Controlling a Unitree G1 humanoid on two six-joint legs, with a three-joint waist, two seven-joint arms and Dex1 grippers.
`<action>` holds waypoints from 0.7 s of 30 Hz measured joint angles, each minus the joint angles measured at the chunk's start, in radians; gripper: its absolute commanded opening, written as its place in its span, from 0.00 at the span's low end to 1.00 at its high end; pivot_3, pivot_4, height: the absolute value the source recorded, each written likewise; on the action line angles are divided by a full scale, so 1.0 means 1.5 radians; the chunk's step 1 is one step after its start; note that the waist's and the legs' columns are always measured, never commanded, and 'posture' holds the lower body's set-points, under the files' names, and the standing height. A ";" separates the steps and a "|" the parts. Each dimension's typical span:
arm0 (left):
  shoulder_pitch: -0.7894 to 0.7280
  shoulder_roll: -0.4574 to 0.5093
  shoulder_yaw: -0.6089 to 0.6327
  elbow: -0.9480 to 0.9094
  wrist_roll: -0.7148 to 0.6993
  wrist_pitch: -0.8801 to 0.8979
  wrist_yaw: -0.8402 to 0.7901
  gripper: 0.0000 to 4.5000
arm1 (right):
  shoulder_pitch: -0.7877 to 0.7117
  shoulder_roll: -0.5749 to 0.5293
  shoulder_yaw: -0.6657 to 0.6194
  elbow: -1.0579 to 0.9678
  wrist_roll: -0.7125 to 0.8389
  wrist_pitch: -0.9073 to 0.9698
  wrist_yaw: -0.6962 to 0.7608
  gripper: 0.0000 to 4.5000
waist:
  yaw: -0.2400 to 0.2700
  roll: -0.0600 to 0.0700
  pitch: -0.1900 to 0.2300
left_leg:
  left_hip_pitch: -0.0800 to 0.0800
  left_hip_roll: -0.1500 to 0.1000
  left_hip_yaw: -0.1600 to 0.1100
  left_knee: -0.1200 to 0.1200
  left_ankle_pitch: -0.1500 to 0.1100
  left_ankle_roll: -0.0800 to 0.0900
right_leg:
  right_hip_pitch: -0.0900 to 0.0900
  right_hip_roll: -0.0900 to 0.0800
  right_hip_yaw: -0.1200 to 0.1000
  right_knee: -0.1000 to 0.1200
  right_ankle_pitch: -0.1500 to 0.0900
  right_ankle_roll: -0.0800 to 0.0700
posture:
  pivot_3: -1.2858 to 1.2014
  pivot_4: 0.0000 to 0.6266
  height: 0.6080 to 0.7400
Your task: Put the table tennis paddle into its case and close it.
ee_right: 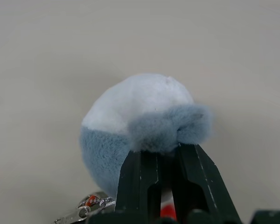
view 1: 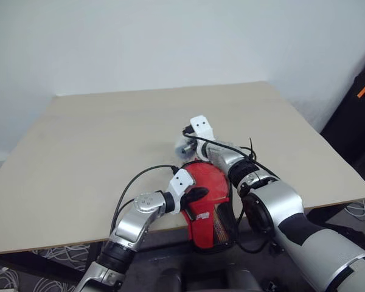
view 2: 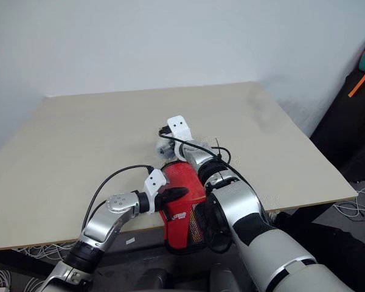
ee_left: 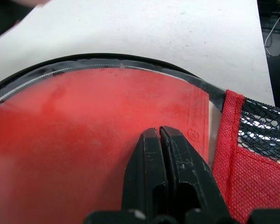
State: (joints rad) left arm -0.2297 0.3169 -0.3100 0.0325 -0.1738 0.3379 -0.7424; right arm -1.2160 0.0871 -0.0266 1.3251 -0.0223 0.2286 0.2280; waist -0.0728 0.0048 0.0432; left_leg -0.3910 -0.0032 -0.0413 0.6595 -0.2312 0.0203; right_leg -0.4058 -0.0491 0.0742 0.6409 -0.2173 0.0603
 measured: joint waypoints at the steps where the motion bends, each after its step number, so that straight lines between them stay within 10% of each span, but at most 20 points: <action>1: 0.000 0.000 0.000 0.000 0.000 0.000 0.000 0.00 | 0.000 -0.006 -0.001 0.001 0.000 -0.001 -0.006 0.00 | 0.000 0.000 0.000 | 0.000 0.000 0.000 0.000 0.000 0.000 | 0.000 0.000 0.000 0.000 0.000 0.000 | 0.52 0.00 1.00; 21: 0.001 -0.006 -0.005 -0.004 0.000 0.007 -0.007 0.00 | 0.057 -0.143 0.034 -0.061 -0.030 -0.033 0.023 0.00 | 0.001 0.000 0.000 | -0.001 -0.001 0.000 0.000 0.000 0.001 | 0.001 -0.001 0.000 -0.001 0.000 0.001 | 0.52 0.00 1.00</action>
State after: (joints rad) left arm -0.2289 0.3076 -0.3181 0.0270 -0.1738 0.3486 -0.7535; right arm -1.1303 -0.1267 0.0244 1.2340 -0.0676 0.1794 0.2630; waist -0.0710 0.0052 0.0434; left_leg -0.3923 -0.0049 -0.0410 0.6601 -0.2308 0.0211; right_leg -0.4051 -0.0501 0.0748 0.6397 -0.2179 0.0613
